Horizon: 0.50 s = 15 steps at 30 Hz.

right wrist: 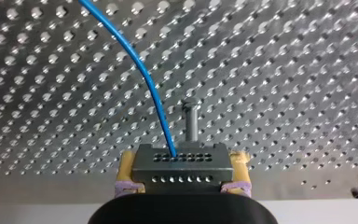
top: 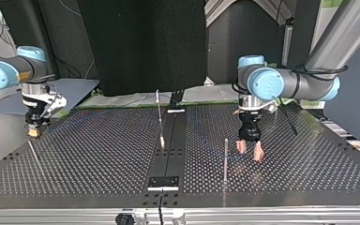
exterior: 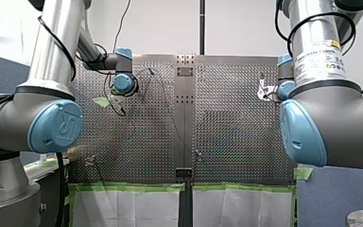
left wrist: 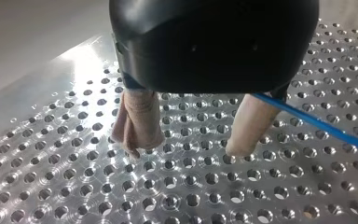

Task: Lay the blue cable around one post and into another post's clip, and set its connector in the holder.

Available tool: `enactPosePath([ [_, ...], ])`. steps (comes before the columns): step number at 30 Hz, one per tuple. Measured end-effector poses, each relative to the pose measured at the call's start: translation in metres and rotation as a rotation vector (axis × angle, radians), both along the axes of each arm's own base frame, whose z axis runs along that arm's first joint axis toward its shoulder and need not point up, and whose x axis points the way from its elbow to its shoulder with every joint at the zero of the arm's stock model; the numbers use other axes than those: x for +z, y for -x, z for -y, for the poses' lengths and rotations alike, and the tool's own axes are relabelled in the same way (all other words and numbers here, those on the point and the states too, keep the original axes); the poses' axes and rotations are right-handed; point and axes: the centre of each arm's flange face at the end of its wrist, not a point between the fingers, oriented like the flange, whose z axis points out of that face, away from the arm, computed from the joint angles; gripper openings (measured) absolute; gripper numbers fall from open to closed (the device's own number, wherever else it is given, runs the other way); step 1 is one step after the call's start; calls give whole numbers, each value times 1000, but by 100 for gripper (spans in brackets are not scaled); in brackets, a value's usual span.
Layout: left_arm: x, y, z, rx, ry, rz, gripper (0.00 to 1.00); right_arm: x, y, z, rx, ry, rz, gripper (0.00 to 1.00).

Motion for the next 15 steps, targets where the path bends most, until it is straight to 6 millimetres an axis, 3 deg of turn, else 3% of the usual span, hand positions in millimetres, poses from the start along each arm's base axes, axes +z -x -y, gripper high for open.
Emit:
enactPosePath([
  [15, -1, 1, -1, 9, -2, -8, 100, 2, 16, 4, 18, -44, -56, 61],
])
